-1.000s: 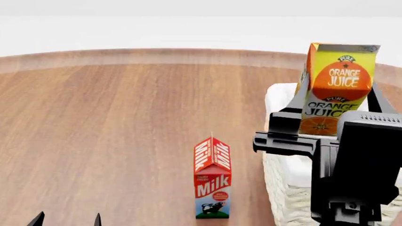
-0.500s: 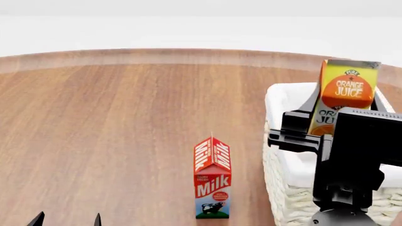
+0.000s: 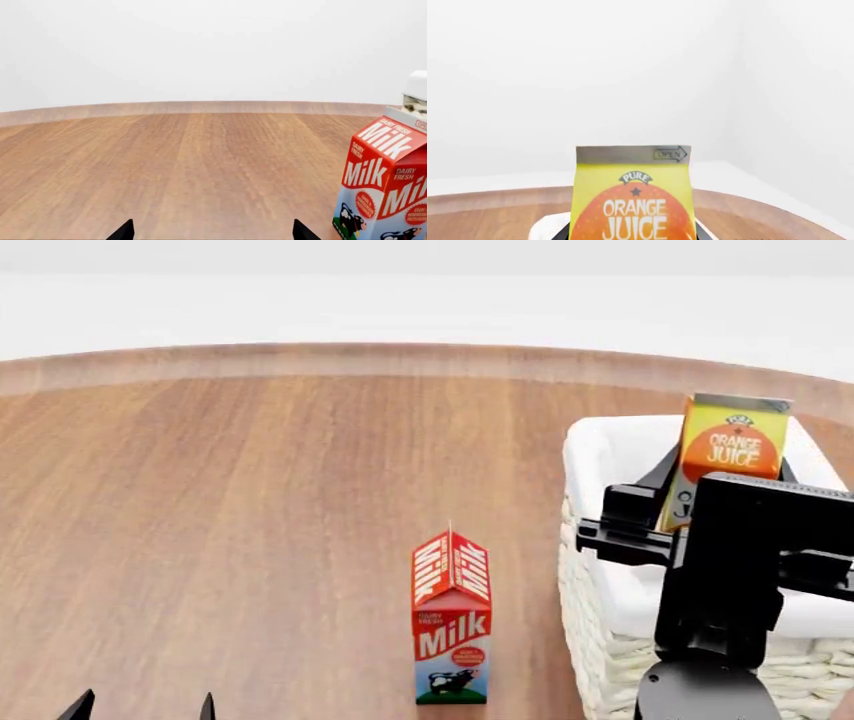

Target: Pick up the orange juice, and put it in the basket.

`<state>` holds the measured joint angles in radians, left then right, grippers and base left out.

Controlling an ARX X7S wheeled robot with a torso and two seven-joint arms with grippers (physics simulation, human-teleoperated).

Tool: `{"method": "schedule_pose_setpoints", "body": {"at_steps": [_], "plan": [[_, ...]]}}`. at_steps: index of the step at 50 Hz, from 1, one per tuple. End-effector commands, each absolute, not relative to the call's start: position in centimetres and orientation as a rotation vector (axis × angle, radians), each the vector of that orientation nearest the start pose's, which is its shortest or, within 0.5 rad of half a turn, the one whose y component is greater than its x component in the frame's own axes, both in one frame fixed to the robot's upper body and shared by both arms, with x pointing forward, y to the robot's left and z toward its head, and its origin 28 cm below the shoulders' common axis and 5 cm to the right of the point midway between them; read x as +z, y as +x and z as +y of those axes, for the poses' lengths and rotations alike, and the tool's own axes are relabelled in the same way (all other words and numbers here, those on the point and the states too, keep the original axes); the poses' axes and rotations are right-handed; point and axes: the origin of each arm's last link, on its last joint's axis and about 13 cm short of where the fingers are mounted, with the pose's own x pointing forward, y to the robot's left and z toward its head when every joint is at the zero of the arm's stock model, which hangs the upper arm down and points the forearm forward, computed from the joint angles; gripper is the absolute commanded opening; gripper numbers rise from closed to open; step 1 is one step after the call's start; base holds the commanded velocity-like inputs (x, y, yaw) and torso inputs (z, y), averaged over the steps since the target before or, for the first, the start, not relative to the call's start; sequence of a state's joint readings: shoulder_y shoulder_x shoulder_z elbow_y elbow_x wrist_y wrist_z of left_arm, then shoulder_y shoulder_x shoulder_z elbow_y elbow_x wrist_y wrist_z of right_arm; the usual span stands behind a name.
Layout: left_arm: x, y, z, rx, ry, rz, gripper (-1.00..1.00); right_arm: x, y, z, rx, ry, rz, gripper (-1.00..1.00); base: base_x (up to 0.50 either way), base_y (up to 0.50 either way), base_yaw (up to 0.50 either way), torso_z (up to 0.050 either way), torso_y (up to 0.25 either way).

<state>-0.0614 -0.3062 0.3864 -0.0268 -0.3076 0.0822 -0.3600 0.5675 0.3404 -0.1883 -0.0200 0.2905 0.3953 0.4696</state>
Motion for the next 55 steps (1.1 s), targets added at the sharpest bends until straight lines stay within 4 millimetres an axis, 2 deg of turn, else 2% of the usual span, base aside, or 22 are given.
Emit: {"method": "schedule_pose_setpoints", "body": {"at_steps": [1, 3, 43, 55], "plan": [[1.3, 21.1, 20.5, 0.0, 0.0, 0.0, 1.0, 14.4, 32.3, -14.7, -0.335, -0.072, -0.163, -1.0, 0.0, 0.0, 0.0, 0.0, 0.0], [1.3, 21.1, 20.5, 0.0, 0.0, 0.0, 1.0, 14.3, 32.4, -14.8, -0.341, -0.108, -0.172, -1.0, 0.0, 0.0, 0.0, 0.005, 0.005], [1.3, 21.1, 20.5, 0.0, 0.0, 0.0, 1.0, 13.3, 36.0, -14.9, -0.387, -0.096, -0.133, -1.0, 0.0, 0.0, 0.0, 0.0, 0.001], [1.3, 21.1, 20.5, 0.0, 0.0, 0.0, 1.0, 12.8, 36.5, -15.0, -0.399, -0.125, -0.127, -1.0, 0.0, 0.0, 0.0, 0.0, 0.001]]}}
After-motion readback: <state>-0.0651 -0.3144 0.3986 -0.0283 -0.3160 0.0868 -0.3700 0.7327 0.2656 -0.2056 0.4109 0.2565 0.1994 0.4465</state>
